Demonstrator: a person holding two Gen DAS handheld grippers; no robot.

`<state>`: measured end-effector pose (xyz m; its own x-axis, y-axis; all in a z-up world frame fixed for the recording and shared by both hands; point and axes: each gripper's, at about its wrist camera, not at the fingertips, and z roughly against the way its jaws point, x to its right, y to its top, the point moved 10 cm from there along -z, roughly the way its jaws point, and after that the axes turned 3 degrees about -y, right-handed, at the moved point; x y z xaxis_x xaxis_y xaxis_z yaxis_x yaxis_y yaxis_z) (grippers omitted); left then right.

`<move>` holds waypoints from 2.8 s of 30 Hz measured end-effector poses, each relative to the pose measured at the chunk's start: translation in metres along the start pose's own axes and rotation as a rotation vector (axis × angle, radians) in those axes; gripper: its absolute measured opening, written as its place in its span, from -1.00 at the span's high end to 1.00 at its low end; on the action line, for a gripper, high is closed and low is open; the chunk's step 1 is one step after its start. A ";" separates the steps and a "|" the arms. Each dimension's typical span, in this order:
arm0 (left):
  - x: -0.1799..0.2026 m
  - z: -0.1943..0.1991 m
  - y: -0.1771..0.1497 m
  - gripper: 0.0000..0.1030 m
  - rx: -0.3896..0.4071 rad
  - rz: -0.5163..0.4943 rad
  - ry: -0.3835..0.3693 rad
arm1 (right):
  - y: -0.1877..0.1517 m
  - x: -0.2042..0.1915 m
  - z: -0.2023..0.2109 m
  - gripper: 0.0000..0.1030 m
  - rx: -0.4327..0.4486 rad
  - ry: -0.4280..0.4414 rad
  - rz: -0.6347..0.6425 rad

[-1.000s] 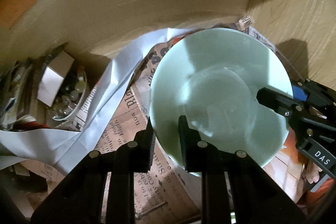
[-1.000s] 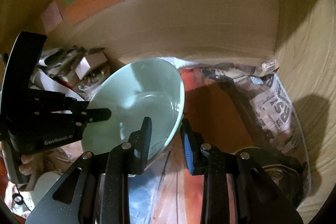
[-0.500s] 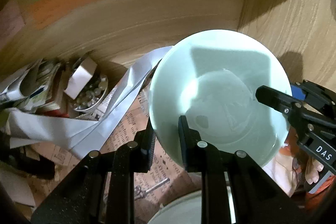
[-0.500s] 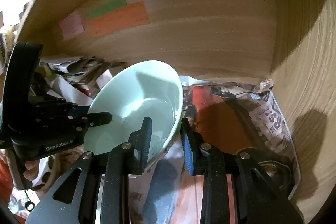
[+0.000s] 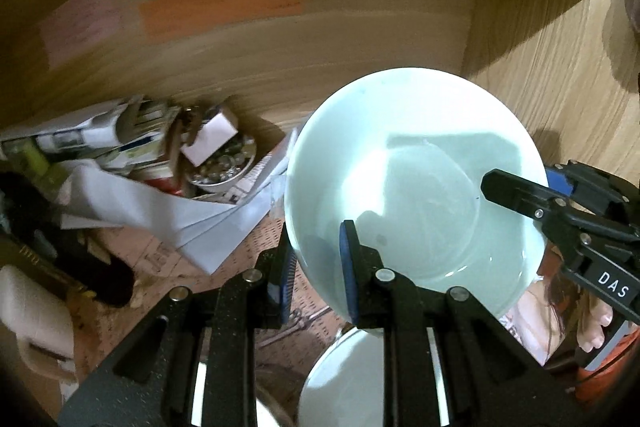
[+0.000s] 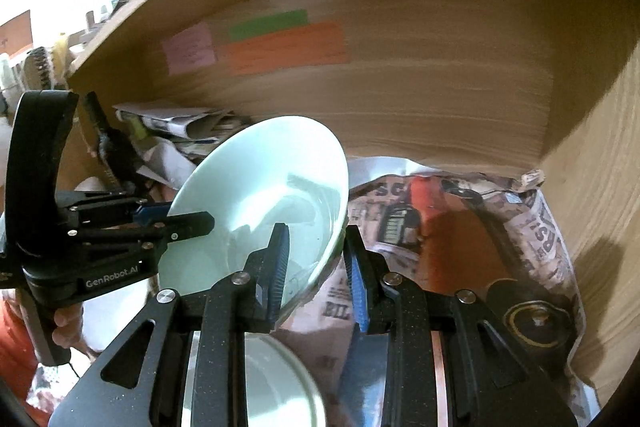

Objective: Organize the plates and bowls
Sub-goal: 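Lift the mint green bowl with the left gripper toward the bowl stack, then lower the mint green bowl onto the white bowl and open the left gripper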

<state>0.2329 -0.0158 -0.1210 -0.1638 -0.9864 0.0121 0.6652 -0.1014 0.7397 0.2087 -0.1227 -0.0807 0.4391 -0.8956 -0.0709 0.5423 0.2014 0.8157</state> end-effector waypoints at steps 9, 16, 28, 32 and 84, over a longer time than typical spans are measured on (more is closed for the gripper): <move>-0.023 0.038 -0.024 0.60 0.054 0.056 0.026 | -0.006 -0.040 0.004 0.51 -0.001 0.059 0.028; -0.037 0.059 -0.043 0.60 0.083 0.095 0.045 | -0.015 -0.070 0.006 0.51 -0.010 0.098 0.050; -0.061 0.082 -0.081 0.60 0.097 0.175 0.069 | -0.035 -0.111 0.006 0.51 -0.040 0.150 0.078; -0.068 0.089 -0.094 0.60 0.100 0.196 0.078 | -0.044 -0.122 0.004 0.51 -0.055 0.167 0.081; -0.132 0.086 -0.183 0.60 0.009 0.269 0.256 | -0.103 -0.205 -0.055 0.42 -0.204 0.151 0.300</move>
<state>0.0705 0.1444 -0.2001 0.2047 -0.9780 0.0391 0.6530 0.1662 0.7389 0.1028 0.0622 -0.1817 0.6920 -0.7196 0.0567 0.4985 0.5332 0.6835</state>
